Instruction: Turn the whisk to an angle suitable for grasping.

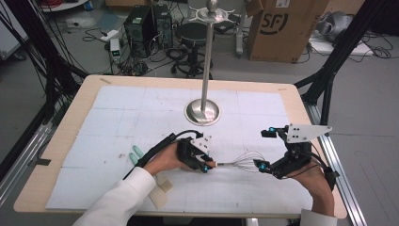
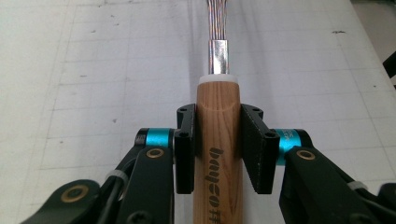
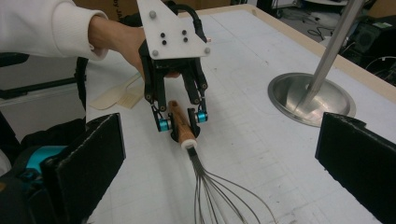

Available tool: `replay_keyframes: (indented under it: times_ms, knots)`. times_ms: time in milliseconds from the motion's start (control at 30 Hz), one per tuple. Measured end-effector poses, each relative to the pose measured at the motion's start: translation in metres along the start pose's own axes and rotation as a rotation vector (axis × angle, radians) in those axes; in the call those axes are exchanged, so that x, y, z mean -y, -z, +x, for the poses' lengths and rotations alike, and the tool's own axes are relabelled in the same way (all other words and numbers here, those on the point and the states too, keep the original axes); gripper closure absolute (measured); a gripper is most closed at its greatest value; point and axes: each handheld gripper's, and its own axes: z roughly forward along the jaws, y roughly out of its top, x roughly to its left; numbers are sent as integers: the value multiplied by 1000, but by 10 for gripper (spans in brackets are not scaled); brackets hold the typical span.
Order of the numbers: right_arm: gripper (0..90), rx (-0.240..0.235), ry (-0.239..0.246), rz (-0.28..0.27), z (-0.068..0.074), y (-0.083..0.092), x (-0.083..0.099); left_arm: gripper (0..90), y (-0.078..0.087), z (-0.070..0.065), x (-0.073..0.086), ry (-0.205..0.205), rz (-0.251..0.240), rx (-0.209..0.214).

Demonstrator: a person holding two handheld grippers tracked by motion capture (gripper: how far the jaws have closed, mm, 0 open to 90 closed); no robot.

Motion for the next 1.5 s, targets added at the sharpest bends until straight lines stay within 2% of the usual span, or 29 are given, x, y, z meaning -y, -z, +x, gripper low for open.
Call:
replay_keyframes:
  times_ms: [167, 300, 333, 367, 467, 600, 700, 733, 767, 833, 967, 1167, 1267, 1500]
  knots:
    - [1, 0, -2, -1, 1, 0, 0, 682, -5, 1, 2, 12, 24, -6]
    - [1, -4, -1, 4, 0, -1, 0, 684, -6, 2, 3, 56, 7, 3]
    - [1, -8, -3, 3, 0, -2, 0, 646, -6, 1, 2, 55, -7, -4]
    - [1, -6, -2, 6, 0, -2, 0, 553, -5, 1, 2, 47, -8, -14]
    - [1, -9, -4, 9, 0, -3, 1, 383, 1, -2, 0, 45, -18, -57]
    - [1, -2, -10, 7, -2, -4, 2, 204, 21, -1, 2, 108, -69, -76]
    - [1, -6, -33, 2, -2, -5, 5, 93, 41, -3, 3, 116, -84, -111]
    - [1, -4, -36, 4, -3, -5, 5, 21, 46, -3, 4, 123, -78, -118]
    - [1, -3, -45, 4, -3, -5, 5, 16, 55, -5, 5, 125, -77, -131]
    - [1, 8, -47, 0, -4, -6, 6, 17, 70, -8, 7, 101, -89, -162]
    - [1, 28, -69, 5, -6, -8, 7, 17, 100, -17, 14, 97, -124, -210]
    - [1, 59, -103, 9, -10, -13, 12, 16, 145, -30, 43, 149, -190, -277]
    - [1, 73, -108, 1, -11, -15, 13, 16, 164, -36, 59, 196, -233, -305]
    - [2, 101, -130, -1, -15, -19, 19, 17, 192, -51, 95, 232, -291, -371]
